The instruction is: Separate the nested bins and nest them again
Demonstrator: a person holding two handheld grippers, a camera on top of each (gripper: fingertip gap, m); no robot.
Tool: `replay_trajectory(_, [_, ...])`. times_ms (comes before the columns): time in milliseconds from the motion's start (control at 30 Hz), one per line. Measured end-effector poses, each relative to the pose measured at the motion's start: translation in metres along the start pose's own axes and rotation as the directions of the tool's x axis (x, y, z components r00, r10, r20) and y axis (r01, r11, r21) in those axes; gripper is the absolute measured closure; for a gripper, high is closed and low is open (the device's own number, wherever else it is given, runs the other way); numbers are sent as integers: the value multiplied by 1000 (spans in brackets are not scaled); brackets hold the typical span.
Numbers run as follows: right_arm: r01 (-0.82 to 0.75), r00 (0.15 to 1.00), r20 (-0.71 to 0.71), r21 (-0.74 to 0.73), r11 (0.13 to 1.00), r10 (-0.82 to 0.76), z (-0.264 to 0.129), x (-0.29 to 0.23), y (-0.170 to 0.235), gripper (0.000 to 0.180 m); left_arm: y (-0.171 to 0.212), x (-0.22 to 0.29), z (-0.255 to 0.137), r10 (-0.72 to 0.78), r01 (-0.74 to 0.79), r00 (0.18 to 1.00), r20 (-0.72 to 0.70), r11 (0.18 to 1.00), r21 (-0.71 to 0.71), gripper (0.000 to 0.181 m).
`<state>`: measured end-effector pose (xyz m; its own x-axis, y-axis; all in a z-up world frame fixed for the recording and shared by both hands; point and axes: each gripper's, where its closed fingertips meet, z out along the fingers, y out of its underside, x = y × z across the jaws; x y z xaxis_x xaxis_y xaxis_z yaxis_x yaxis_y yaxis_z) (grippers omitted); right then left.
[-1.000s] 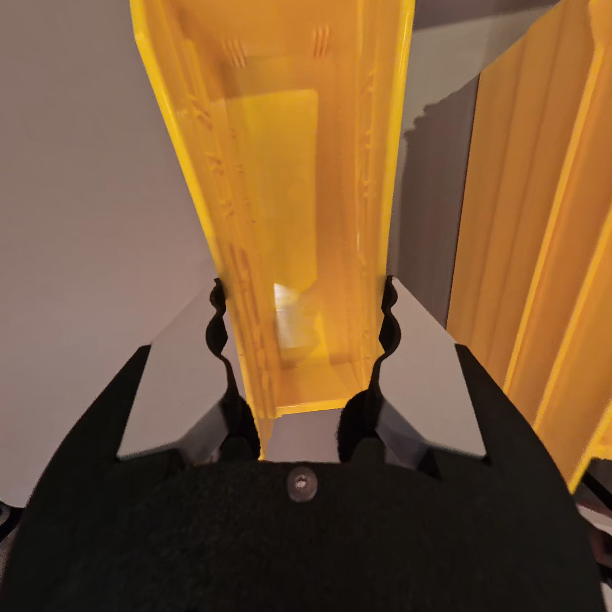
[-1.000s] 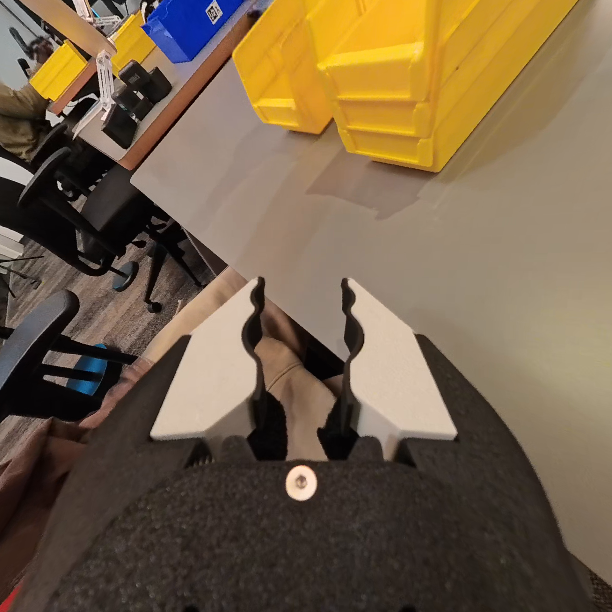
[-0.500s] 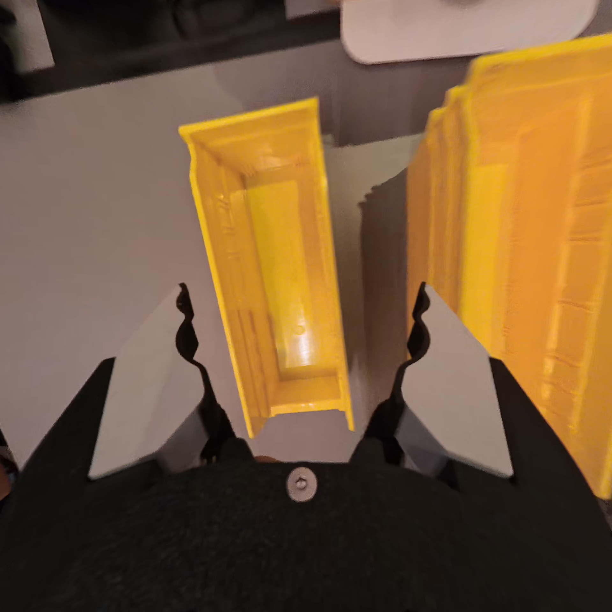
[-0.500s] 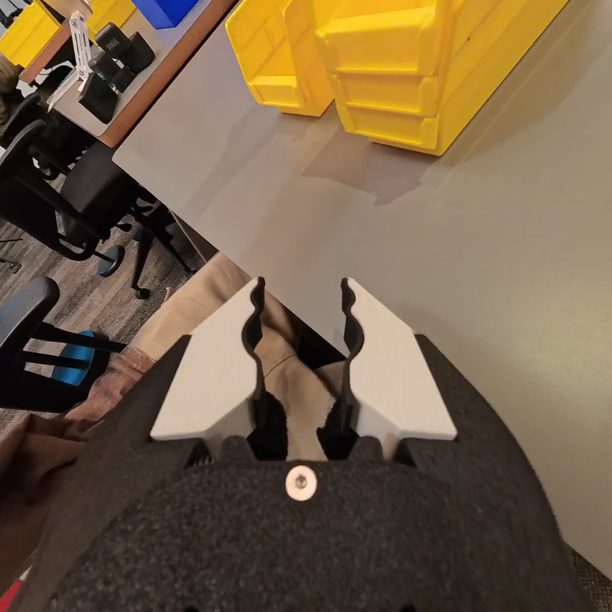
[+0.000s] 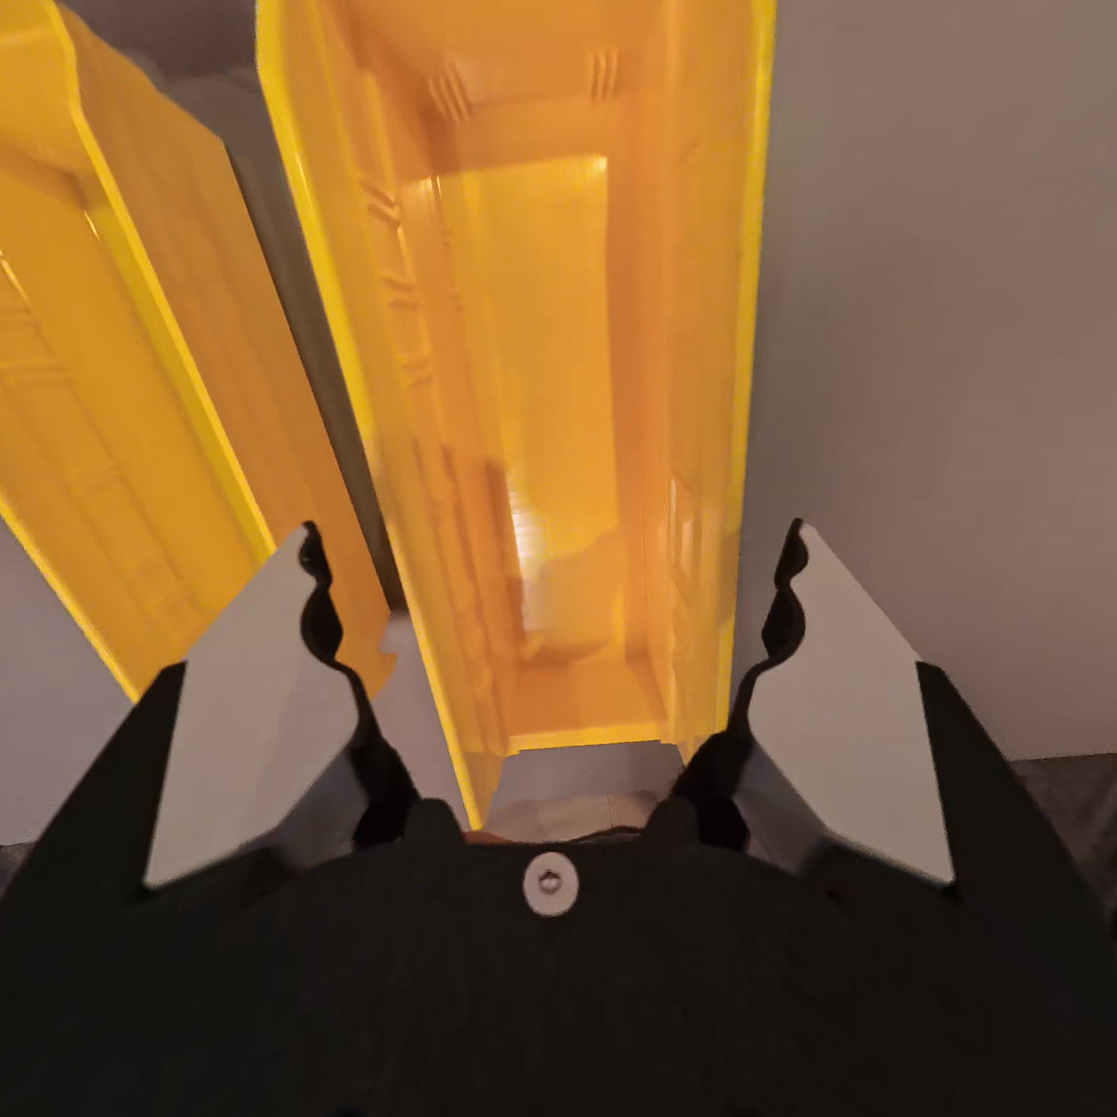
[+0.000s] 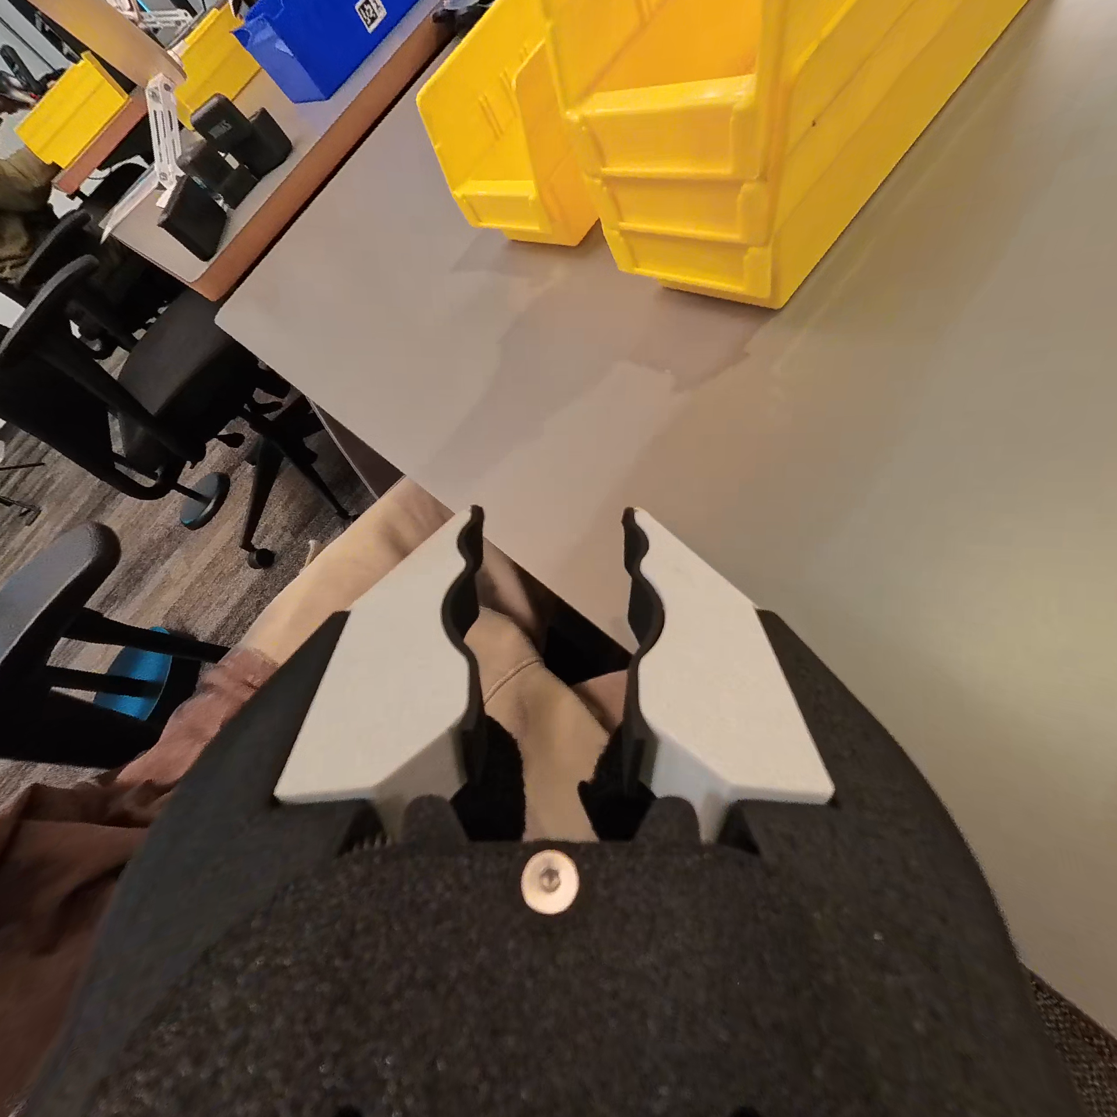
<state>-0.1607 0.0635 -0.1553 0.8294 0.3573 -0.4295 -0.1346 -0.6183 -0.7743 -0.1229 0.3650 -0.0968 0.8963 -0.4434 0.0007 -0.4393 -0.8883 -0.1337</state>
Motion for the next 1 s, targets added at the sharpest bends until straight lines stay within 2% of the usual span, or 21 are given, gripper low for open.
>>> replay_trajectory(133, [-2, 1000, -7, 1, 1000, 2, -1, 4, -1, 134, 4, 2, 6, -20, 19, 998, -65, 999, -28, 66])
replay_trajectory(400, [-18, 1000, 5, -2, 1000, 18, 4, 5, -6, 134, 6, 5, 1, -21, 16, 997, -80, 998, -55, 93])
replay_trajectory(767, [-1, 1000, 8, -28, 1000, 1, 7, 2, 0, 134, 13, 2, -9, -42, 32, 993, -106, 995, -92, 100])
replay_trajectory(1000, [0, 1000, 7, -29, 1000, 0, 7, 2, 0, 134, 5, 4, -49, -14, 8, 995, -102, 998, -65, 98])
